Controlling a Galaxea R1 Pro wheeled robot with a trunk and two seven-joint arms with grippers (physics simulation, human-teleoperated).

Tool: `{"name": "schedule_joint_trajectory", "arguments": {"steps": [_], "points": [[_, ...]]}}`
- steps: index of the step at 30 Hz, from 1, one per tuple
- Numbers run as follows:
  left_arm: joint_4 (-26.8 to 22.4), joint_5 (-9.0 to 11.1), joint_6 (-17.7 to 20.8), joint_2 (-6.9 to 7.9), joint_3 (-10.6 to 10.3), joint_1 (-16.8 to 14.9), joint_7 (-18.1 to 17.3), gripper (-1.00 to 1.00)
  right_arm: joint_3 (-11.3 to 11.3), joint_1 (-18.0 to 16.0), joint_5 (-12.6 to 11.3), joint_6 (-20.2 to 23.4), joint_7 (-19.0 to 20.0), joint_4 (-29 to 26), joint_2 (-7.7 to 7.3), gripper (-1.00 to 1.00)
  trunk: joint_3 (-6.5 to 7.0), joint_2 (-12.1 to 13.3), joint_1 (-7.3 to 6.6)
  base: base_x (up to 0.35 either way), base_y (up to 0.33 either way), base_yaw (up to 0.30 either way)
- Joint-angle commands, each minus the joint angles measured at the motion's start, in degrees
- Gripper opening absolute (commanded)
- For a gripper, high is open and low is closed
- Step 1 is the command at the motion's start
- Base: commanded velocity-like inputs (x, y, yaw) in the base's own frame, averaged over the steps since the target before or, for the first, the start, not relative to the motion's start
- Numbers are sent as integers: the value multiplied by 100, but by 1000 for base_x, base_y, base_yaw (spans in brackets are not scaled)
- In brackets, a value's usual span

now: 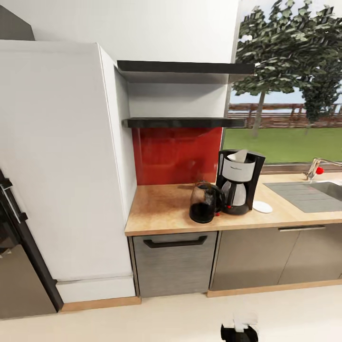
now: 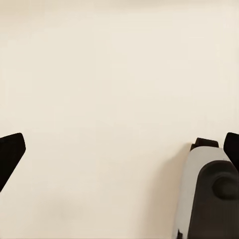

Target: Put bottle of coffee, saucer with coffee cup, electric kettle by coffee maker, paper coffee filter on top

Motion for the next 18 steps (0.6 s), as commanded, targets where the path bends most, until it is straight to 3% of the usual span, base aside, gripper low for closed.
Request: {"name": "schedule_joint_trajectory", "arguments": {"steps": [1,7,8,12,18], "points": [[11,24,-4,0,-49,-1,15,100,51,-4,-21,-11,122,105,1,100,-3,-5,2,0,0,0],[48,-100,40,-12,-43,63,29,100,54,133,8,-6,620,261,-10,100,-3,-5,2,0,0,0],[188,-106,44,-36,-41,85,19,100,100,216,144,-6,662,270,-2,100,-3,-5,2,0,0,0],[272,-98,45,-104,-29,87,55,100,135,250,465,-10,670,272,0,100,-3,-5,2,0,0,0],[282,-78,49,-123,-4,83,95,100,137,297,577,-21,652,265,1,100,-3,-5,2,0,0,0]]}}
